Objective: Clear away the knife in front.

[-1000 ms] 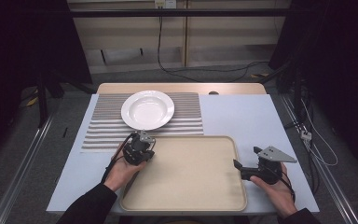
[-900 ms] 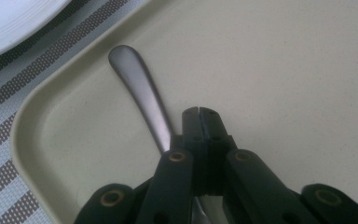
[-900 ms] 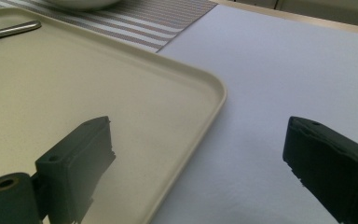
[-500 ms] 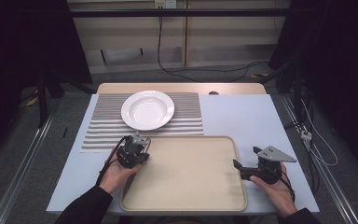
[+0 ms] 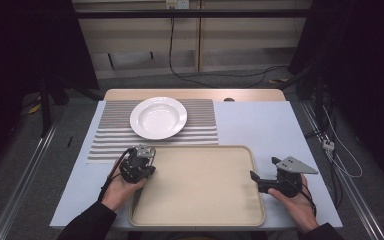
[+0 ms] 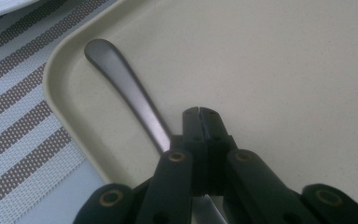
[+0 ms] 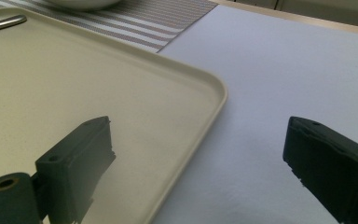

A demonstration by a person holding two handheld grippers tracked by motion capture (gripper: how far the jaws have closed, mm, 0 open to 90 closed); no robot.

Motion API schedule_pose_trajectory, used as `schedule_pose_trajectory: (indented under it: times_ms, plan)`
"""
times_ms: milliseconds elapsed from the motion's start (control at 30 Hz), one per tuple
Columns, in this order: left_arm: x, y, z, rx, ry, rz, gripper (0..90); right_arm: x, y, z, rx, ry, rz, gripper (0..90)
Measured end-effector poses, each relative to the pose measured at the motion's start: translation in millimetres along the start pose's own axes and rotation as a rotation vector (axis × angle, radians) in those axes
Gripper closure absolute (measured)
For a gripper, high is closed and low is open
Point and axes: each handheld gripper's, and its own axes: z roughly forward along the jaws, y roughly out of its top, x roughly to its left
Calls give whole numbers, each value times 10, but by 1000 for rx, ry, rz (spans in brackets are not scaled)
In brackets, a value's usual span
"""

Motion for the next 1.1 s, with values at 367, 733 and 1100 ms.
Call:
schedule_pose_trajectory:
  times_ms: [367, 733, 1100]
  plan:
    - [19, -42, -32, 2, 22, -2, 900, 1, 1, -3, 0, 1, 0, 83]
    - [20, -99, -101, -69, 15, -12, 900, 6, 2, -8, -3, 2, 0, 83]
    - [22, -59, -205, -181, 13, -43, 602, 5, 5, -16, -9, 0, -1, 83]
